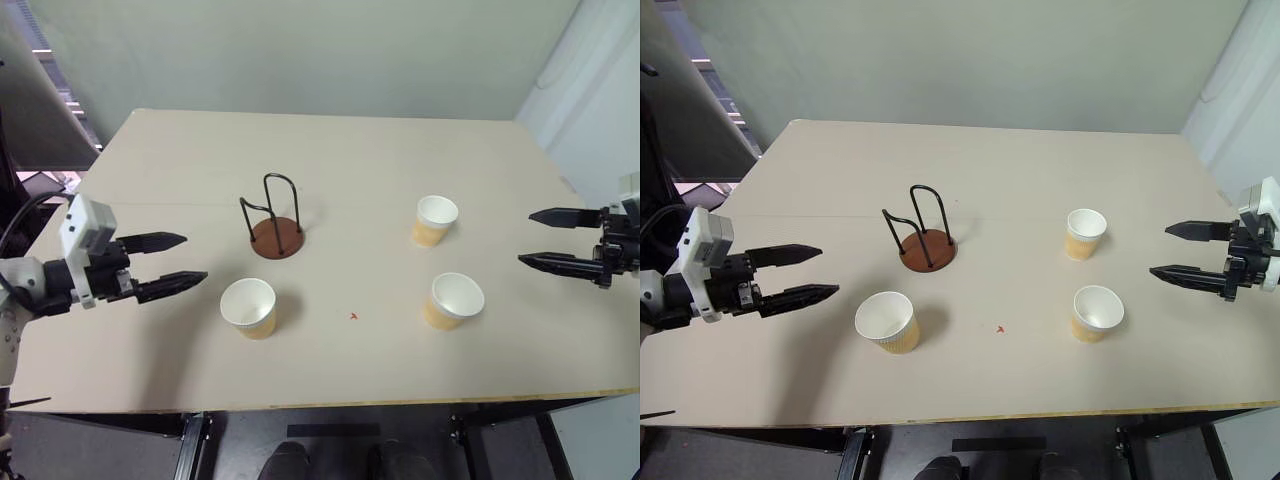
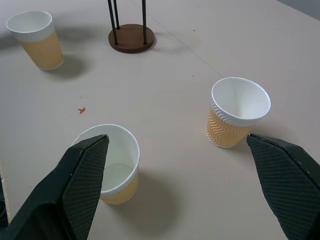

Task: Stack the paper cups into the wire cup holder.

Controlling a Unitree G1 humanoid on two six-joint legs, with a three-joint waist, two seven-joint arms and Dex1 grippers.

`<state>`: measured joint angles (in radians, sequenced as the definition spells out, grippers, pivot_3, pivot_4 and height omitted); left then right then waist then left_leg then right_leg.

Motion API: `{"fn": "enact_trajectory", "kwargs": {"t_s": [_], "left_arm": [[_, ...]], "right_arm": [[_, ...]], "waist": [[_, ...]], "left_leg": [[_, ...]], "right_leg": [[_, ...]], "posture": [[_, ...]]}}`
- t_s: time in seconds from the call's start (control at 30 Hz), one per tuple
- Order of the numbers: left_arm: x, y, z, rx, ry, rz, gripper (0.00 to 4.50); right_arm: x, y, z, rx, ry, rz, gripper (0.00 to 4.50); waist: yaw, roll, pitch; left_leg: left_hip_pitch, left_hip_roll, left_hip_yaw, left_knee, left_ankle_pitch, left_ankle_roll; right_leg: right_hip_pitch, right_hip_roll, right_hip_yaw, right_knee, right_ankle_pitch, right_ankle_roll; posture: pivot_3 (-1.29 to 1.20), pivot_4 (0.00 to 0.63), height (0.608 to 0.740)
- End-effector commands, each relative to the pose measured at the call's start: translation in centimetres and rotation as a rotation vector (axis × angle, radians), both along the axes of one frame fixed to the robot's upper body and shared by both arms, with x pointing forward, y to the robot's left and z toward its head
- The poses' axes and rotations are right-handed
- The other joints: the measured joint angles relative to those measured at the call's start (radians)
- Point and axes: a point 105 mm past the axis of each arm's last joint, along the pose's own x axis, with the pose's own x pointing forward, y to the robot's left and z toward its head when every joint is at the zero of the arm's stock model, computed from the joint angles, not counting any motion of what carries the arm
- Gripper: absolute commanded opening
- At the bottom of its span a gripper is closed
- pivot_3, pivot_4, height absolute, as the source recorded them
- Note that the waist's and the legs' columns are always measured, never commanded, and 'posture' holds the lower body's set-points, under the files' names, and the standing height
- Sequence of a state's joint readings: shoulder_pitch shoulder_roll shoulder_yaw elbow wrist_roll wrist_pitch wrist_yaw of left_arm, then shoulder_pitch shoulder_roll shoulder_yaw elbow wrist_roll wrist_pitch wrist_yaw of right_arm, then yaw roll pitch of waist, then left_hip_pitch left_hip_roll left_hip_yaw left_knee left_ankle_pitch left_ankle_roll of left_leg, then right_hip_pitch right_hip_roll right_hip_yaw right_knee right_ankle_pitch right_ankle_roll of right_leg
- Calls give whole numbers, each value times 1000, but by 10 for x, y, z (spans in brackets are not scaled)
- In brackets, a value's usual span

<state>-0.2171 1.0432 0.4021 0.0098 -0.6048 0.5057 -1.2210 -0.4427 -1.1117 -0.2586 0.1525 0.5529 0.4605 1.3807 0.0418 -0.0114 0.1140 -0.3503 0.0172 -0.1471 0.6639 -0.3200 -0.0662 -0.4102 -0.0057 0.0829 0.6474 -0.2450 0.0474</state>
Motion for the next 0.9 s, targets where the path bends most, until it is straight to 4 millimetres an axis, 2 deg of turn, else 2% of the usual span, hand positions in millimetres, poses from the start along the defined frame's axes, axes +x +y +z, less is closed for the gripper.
{"fn": "enact_trajectory", "kwargs": {"t_s": [0.03,0.2,0.43,0.53,0.6,0.83,0.9], "left_arm": [[0,0,13,0,-45,-4,4475],[5,1,12,-1,-48,15,4475],[42,-3,19,-42,-96,102,4475],[72,-15,11,-13,-102,162,4475],[84,-25,8,-7,-105,168,4475],[109,-50,-5,18,-107,166,4475],[115,-55,-2,1,-118,175,4475]], "right_arm": [[-4,-3,12,-3,-44,-6,4500],[-6,-2,12,-4,-40,-4,4500],[-9,-3,10,-1,-40,-16,4500],[-11,-3,11,2,-48,-28,4500],[-13,-3,12,1,-53,-32,4500],[-20,-2,20,-9,-76,-44,4500],[-21,-3,20,-14,-78,-55,4500]], "waist": [[0,0,0],[1,0,0],[6,0,0],[11,0,0],[14,0,0],[12,-1,0],[14,-1,1]], "left_leg": [[0,0,0,0,0,0],[0,0,0,0,0,0],[0,-1,0,1,0,0],[0,-1,0,2,0,0],[0,-1,0,2,0,0],[-2,-1,2,2,0,0],[-2,-1,2,2,0,0]], "right_leg": [[0,0,0,0,0,0],[0,0,0,0,0,0],[1,-1,0,1,0,0],[1,-1,0,0,1,1],[1,-1,0,0,1,2],[1,0,0,-2,3,5],[1,0,0,-2,3,5]], "posture": [[0,150,740],[0,150,740],[0,150,740],[0,150,740],[0,150,740],[0,150,740],[0,150,740]]}}
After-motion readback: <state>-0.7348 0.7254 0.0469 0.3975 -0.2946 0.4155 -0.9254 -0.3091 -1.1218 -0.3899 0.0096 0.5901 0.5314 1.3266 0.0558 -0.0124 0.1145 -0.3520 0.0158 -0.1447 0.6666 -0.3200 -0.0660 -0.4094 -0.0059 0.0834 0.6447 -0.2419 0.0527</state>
